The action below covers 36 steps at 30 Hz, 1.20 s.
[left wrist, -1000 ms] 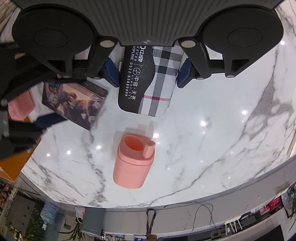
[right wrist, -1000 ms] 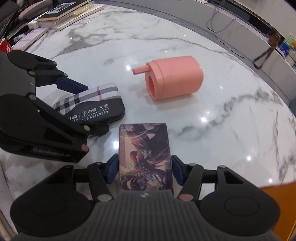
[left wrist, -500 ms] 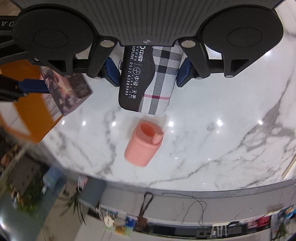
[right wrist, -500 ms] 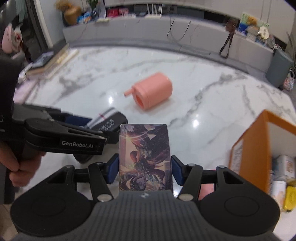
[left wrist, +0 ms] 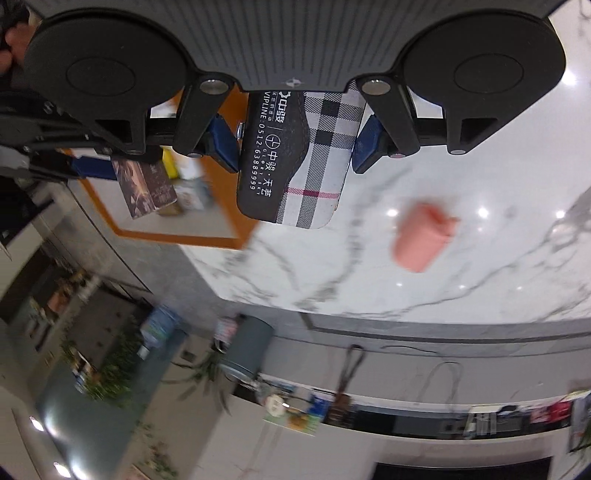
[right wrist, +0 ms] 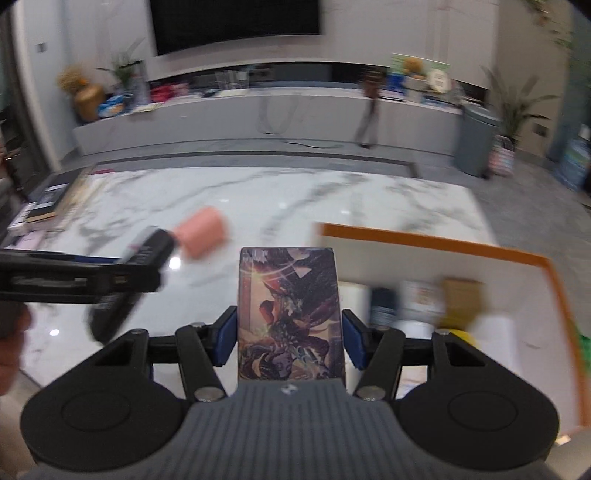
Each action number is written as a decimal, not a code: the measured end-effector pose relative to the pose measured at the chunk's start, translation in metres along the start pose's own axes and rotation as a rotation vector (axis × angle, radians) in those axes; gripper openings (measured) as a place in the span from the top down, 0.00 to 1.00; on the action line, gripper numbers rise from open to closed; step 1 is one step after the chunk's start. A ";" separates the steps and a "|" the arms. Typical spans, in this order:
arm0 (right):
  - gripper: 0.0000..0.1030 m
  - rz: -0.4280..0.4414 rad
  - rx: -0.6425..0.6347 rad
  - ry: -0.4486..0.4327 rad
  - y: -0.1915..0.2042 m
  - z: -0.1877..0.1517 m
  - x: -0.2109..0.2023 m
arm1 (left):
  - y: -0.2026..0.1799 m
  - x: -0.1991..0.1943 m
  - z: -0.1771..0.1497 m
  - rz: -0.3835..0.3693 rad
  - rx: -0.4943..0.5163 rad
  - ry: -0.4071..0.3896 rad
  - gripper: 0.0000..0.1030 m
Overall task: Organize rigid objects
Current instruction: 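Carry the plaid case and card box into the orange box with both tools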
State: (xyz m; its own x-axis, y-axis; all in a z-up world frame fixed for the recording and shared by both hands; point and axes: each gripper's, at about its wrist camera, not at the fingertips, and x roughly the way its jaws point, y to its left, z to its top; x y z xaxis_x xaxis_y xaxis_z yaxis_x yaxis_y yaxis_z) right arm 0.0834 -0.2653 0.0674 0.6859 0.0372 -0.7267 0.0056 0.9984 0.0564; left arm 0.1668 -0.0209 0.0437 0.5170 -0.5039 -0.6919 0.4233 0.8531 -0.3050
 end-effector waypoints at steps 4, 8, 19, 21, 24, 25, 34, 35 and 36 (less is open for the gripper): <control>0.44 -0.113 0.004 0.102 -0.059 -0.009 0.006 | -0.051 0.021 0.013 -0.025 0.066 0.044 0.26; 0.44 -0.155 -0.010 0.221 -0.110 -0.011 0.028 | -0.096 0.053 0.022 -0.039 0.143 0.100 0.26; 0.44 0.008 -0.588 0.418 -0.139 0.005 0.092 | -0.162 0.132 0.016 -0.003 0.350 0.225 0.26; 0.44 0.014 -0.673 0.445 -0.141 0.006 0.102 | -0.164 0.142 0.015 0.001 0.356 0.249 0.26; 0.44 -0.026 -0.613 0.507 -0.153 0.011 0.123 | -0.166 0.156 0.014 0.005 0.354 0.278 0.26; 0.44 -0.036 -0.555 0.509 -0.157 0.014 0.129 | -0.167 0.159 0.014 0.006 0.354 0.286 0.26; 0.44 -0.279 -0.413 0.426 -0.148 0.015 0.159 | -0.171 0.186 0.011 0.000 0.366 0.327 0.26; 0.44 -0.274 -0.400 0.403 -0.149 0.017 0.160 | -0.171 0.188 0.011 -0.001 0.366 0.332 0.26; 0.43 -0.253 -0.383 0.379 -0.150 0.019 0.160 | -0.171 0.189 0.010 -0.001 0.367 0.336 0.26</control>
State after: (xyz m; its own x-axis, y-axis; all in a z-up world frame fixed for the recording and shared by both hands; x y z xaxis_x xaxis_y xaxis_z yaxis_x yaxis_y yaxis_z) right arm 0.2060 -0.4100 -0.0441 0.3893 -0.2612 -0.8833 -0.1766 0.9200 -0.3499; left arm 0.1997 -0.2629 -0.0282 0.2740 -0.3819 -0.8826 0.6889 0.7184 -0.0970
